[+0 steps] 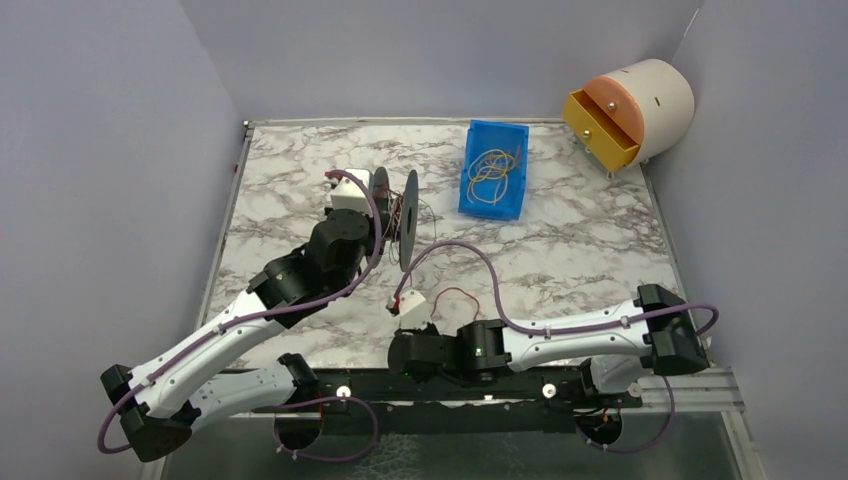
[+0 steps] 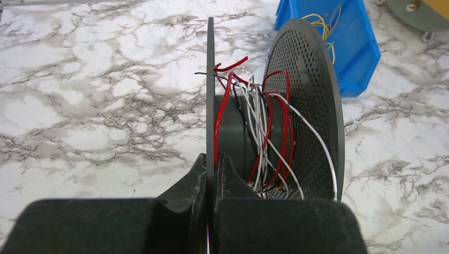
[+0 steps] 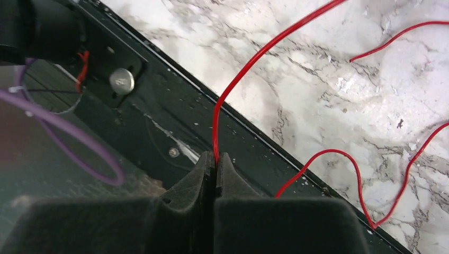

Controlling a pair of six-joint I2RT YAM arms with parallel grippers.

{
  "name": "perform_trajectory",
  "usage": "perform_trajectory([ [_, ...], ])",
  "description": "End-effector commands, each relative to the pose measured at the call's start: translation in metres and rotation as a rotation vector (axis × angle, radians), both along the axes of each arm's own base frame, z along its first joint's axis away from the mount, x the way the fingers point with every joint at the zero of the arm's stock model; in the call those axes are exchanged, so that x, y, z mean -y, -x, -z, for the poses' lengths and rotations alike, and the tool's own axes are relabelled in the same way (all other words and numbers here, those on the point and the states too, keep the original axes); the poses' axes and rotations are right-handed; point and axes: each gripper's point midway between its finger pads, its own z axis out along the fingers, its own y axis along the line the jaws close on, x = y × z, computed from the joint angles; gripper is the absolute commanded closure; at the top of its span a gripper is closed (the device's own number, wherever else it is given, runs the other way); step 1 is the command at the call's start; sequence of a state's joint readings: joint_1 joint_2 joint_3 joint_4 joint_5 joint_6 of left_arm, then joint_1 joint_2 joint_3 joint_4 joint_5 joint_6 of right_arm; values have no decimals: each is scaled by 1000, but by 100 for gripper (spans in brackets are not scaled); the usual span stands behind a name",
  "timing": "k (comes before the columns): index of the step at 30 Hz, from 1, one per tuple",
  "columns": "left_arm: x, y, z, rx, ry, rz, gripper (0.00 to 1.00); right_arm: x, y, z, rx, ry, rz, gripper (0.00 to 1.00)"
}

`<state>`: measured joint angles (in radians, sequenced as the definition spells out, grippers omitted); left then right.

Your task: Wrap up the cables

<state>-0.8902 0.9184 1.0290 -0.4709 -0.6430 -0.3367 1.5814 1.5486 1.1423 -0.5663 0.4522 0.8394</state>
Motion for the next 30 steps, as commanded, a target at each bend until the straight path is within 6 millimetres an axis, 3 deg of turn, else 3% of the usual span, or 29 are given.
perform_trajectory([
  [1,-2,-8,-20,71,85,-55,100,-8,4,-30,30,-25,-49,99],
  [6,3,-9,-9,48,55,-33,100,-12,3,-53,46,-72,-67,99],
  [14,12,-7,23,-25,-5,2,100,-23,2,-87,70,-114,-138,99],
  [24,21,2,53,-99,-84,61,100,-21,-31,-132,38,-231,-163,99],
  [30,29,8,65,-133,-130,105,100,-17,-50,-149,44,-256,-157,99],
])
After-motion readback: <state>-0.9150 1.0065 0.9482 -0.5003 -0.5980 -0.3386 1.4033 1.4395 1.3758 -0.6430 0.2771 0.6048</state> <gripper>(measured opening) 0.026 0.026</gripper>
